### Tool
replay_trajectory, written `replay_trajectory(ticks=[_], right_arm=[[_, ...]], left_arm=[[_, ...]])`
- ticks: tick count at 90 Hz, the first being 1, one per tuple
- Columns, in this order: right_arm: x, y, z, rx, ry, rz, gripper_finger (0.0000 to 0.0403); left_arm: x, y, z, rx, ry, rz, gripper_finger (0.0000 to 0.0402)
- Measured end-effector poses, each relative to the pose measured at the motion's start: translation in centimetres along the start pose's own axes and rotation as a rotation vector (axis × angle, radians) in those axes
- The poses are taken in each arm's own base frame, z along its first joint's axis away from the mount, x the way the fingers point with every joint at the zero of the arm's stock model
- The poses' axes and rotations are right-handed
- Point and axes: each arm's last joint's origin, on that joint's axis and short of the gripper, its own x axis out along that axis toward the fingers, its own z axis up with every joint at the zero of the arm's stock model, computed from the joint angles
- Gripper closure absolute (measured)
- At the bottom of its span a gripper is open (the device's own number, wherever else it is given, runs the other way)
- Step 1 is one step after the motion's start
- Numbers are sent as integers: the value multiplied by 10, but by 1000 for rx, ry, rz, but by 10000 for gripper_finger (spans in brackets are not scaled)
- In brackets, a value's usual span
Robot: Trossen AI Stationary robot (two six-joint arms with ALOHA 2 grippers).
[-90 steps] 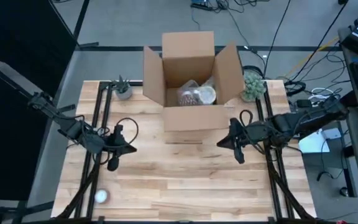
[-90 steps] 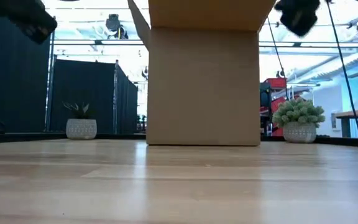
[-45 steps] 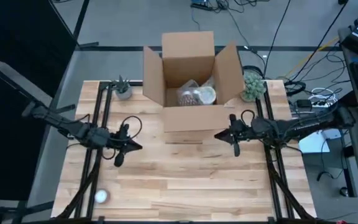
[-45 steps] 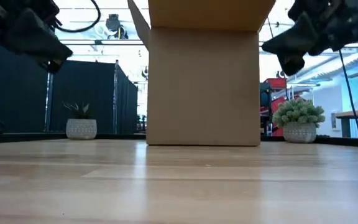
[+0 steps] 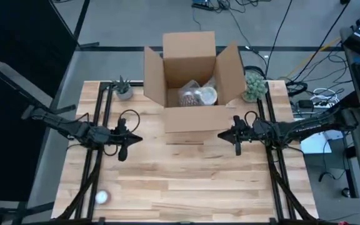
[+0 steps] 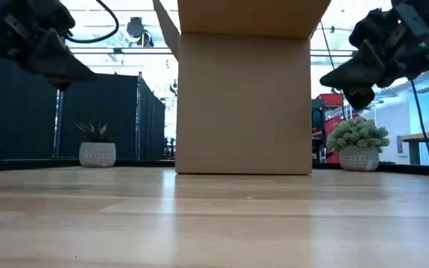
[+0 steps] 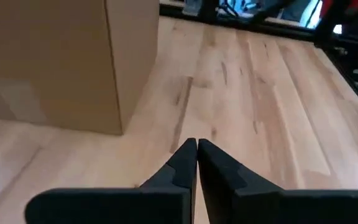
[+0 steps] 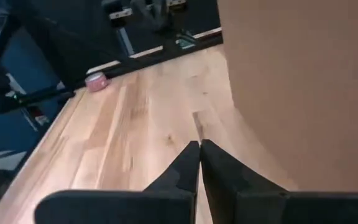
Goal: Wrap mug
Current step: Return to Home Position
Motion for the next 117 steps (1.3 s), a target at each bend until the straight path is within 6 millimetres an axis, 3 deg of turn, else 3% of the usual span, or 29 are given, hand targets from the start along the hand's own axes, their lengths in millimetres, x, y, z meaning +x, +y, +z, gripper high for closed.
replay_trajectory(ticks=[15, 31, 48, 104, 117], right_arm=[[-9, -5, -11, -8, -82, 26, 401], [-16, -6, -15, -72, -176, 60, 401], [-19, -4, -10, -154, -220, 100, 401], [-21, -8, -17, -230, -134, 132, 401], [-21, -12, -20, -209, -107, 35, 401]], left_arm=[[-10, 2, 5, 2, -112, -26, 398], [-10, 4, -18, 19, -207, -199, 398], [-7, 12, -40, -19, -278, -216, 398], [-11, 33, -35, -21, -339, -161, 398], [-11, 34, -35, -31, -342, -149, 398]])
